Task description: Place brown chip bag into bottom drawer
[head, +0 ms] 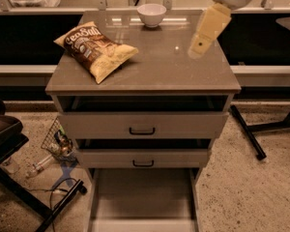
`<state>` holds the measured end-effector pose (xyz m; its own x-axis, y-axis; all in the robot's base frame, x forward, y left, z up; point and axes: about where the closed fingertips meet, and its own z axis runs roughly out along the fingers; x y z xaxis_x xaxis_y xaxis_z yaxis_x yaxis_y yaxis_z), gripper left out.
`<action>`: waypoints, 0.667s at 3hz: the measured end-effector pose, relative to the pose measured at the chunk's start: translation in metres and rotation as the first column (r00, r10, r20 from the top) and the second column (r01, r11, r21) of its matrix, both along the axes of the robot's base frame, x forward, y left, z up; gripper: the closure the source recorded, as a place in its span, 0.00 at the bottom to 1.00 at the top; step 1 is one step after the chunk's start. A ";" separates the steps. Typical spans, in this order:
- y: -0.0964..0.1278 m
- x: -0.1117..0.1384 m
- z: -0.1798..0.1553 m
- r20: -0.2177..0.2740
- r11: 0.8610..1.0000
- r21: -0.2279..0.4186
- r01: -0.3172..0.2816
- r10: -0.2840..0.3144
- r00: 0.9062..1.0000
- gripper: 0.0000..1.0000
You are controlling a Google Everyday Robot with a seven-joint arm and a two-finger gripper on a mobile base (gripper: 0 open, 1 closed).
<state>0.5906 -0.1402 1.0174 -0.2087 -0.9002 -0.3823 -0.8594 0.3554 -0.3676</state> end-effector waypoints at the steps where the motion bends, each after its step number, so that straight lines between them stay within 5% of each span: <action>1: 0.017 0.029 -0.004 0.019 0.999 0.041 -0.007 0.007 1.000 0.00; 2: 0.018 0.030 -0.004 0.019 0.999 0.043 -0.008 0.007 1.000 0.00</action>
Offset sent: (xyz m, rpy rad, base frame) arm 0.0253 0.0148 -0.0034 0.0353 -0.0159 0.0063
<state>0.6202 -0.1226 1.0133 -0.1945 -0.8842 -0.4246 -0.8553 0.3648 -0.3680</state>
